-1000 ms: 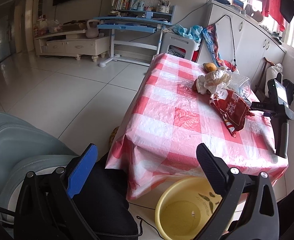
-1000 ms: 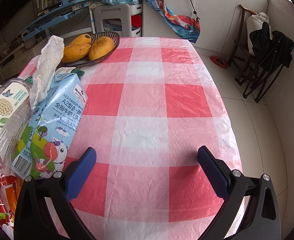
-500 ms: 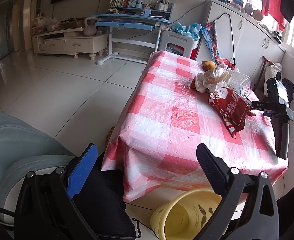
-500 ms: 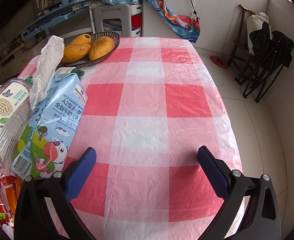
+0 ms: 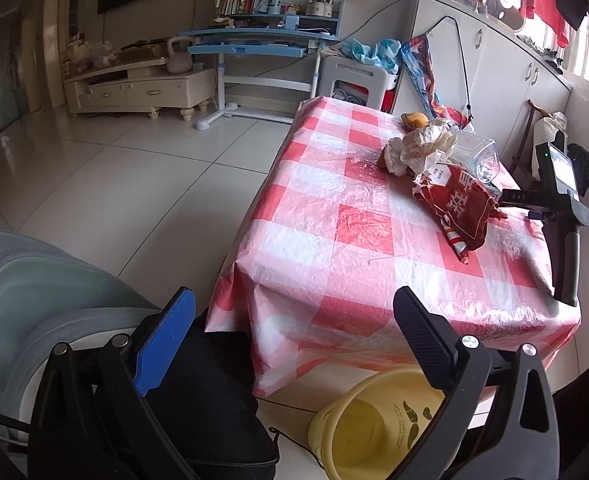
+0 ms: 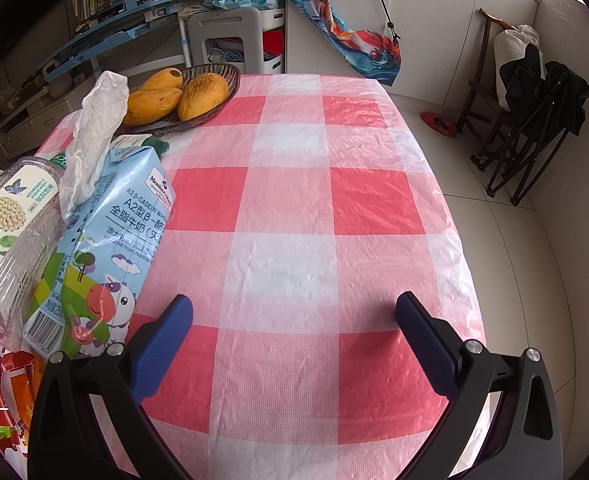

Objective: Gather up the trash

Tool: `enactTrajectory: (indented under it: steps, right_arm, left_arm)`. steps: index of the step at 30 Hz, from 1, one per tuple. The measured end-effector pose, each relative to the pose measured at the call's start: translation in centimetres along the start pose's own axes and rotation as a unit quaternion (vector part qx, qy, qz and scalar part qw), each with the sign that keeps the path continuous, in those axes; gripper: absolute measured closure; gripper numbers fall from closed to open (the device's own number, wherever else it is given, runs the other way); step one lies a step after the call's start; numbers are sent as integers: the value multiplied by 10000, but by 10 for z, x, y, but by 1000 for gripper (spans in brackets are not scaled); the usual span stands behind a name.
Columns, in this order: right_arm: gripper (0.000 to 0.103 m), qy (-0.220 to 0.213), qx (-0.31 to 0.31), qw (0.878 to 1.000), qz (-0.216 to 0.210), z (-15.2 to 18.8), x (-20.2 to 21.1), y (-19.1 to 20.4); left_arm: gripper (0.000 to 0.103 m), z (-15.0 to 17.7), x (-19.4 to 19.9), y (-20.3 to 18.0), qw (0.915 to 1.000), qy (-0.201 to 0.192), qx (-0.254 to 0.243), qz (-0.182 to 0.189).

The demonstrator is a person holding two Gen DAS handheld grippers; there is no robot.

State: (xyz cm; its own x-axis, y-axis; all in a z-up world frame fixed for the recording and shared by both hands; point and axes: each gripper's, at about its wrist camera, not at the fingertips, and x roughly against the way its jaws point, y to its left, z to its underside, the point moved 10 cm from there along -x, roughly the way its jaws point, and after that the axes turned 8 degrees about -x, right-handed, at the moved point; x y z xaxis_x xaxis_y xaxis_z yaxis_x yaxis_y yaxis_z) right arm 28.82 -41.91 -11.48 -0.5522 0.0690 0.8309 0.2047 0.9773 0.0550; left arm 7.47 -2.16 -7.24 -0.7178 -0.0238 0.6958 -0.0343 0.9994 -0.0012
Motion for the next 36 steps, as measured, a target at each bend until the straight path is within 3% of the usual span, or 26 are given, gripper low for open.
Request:
enactTrajectory:
  steps: [6,26,28,31,36]
  right_arm:
    - [6,0,1,10000,2,0,0,0]
    - [6,123,70,9999,-66,3,0,1]
    - [6,117,-25,9999,76,8,8,-4]
    - [6,-208,-271,9991,253,7,32,-17]
    - [6,-1026,-553,9930,205,3,94,-30]
  left_arm:
    - [7,-8,9,1,9998,-100,-131,-80]
    - [7,-6,-16,-2,9989,226,-366,-204]
    - [7,-8,-13,-2,9991,181,-344,-187]
    - [7,-11,-9,0,9994,125,-269,-180]
    - [7,-20,10,-1,9996,-87,-231,-125]
